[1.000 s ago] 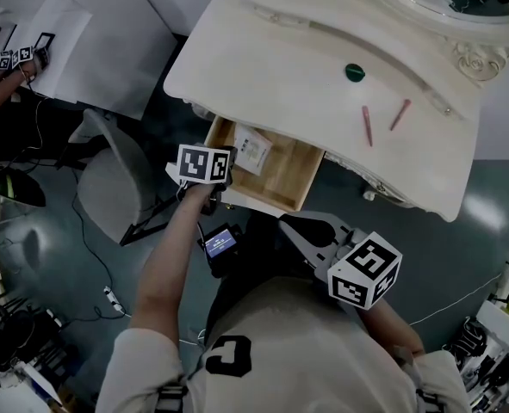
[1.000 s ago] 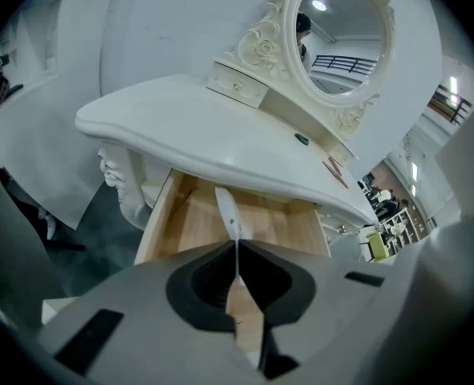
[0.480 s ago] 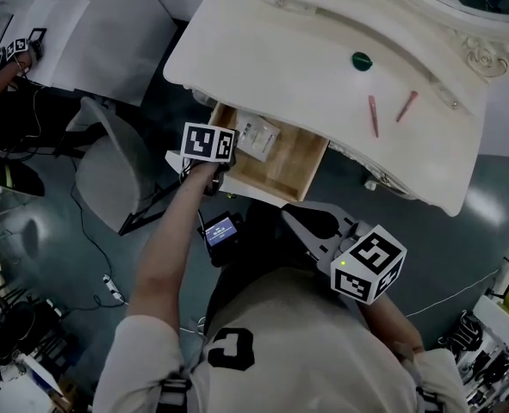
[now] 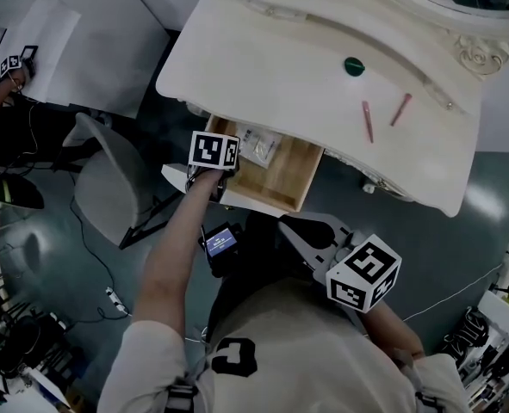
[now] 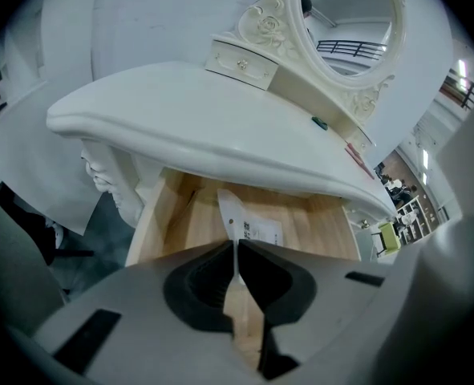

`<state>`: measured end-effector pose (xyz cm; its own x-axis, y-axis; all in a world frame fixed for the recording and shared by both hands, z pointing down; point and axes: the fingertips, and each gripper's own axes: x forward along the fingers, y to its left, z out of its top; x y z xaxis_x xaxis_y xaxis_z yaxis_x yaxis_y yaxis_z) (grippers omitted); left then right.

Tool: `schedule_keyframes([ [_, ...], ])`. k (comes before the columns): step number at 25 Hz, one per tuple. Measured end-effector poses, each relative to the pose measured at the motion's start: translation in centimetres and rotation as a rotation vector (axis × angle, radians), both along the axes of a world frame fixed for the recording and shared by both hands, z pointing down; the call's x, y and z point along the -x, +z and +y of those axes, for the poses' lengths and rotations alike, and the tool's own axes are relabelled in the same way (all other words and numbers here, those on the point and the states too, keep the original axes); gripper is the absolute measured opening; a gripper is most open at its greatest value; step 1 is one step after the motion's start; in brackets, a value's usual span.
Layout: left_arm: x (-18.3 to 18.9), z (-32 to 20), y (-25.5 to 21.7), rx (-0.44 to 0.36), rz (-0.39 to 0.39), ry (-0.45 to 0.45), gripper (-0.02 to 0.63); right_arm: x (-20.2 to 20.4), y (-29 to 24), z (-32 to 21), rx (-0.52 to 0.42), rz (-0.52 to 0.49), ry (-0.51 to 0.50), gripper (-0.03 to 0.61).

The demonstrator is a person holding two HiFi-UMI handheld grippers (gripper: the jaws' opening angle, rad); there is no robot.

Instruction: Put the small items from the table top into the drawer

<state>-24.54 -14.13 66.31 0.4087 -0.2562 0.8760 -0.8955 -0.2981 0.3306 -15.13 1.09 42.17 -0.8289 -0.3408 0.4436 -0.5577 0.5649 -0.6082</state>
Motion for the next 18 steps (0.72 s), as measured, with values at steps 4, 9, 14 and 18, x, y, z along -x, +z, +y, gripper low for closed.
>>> schedule_keyframes([
  [4, -0.2, -0.4, 0.5, -0.001, -0.01, 0.003, 0.063, -0.4, 0.2, -0.1, 0.005, 0.005, 0.014, 0.028],
  [9, -0.4, -1.0, 1.2, 0.008, -0.023, 0.0, 0.063, -0.7, 0.4, 0.0, 0.016, 0.009, 0.03, 0.028],
  [14, 0.0, -1.4, 2.2, 0.016, -0.041, 0.0, 0.063, -0.4, 0.7, 0.0, 0.021, 0.015, 0.041, 0.028],
  [18, 0.1, -1.6, 2.7, 0.017, -0.051, 0.002, 0.069, -0.5, 0.8, 0.0, 0.025, 0.02, 0.045, 0.028],
])
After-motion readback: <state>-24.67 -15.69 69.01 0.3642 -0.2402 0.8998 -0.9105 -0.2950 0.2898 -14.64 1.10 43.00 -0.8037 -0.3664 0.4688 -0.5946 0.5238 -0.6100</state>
